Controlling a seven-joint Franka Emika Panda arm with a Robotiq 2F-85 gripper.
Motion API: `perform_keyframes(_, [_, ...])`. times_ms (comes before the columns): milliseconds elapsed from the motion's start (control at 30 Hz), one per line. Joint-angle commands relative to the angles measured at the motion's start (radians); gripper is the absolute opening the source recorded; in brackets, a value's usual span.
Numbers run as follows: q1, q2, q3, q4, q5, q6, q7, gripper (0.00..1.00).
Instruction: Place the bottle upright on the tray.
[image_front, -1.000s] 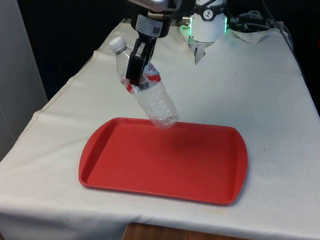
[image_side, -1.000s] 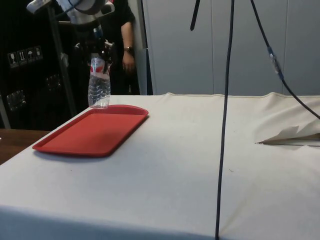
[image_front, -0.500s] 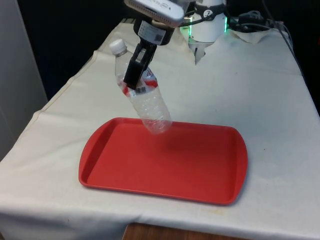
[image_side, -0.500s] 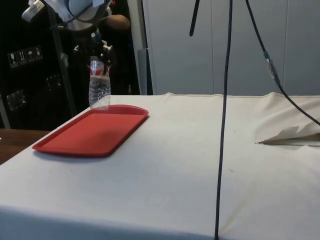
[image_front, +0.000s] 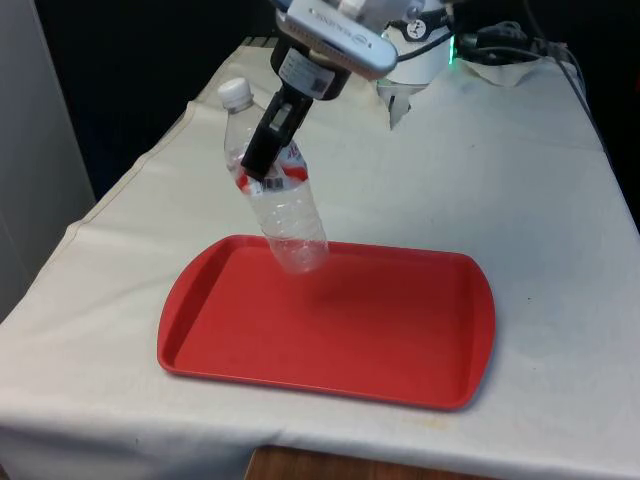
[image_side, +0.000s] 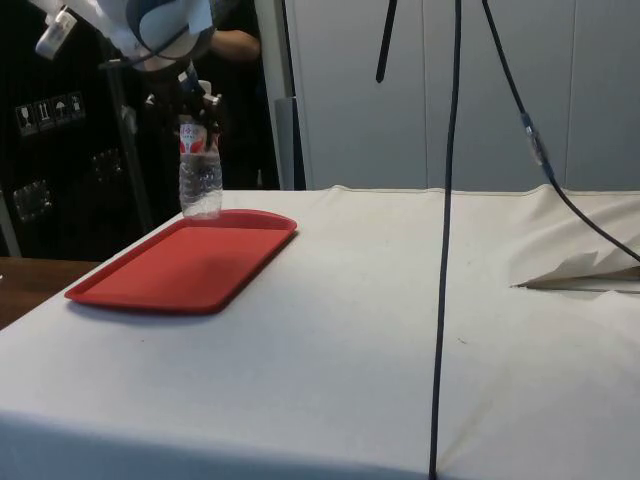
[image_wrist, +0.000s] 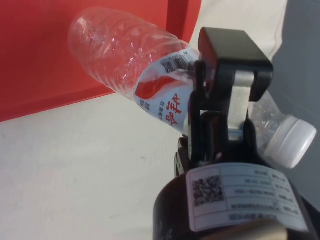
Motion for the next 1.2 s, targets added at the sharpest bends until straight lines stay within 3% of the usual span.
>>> perform_keyframes(0, [0.005,0.009,-0.005,0.009,-0.007,-0.004,0.015,0.14])
perform_keyframes(133, [0.003,0.015,0.001,0.014,-0.025,-0.007,0.024,0.14])
perform_keyframes(300, [0.011,0.042,-0.001,0.041,-0.063,-0.027,0.068,0.14])
perform_keyframes(433, [0.007,0.050,0.008,0.049,-0.085,-0.036,0.080,0.14])
perform_keyframes(700, [0.015,0.086,0.010,0.088,-0.137,-0.069,0.136,0.14])
perform_keyframes(733, [0.010,0.079,0.014,0.080,-0.135,-0.063,0.126,0.14])
perform_keyframes(800, [0.017,0.092,0.011,0.096,-0.149,-0.078,0.147,0.14])
perform_keyframes(1167, [0.027,0.112,0.048,0.137,-0.224,-0.137,0.199,0.14])
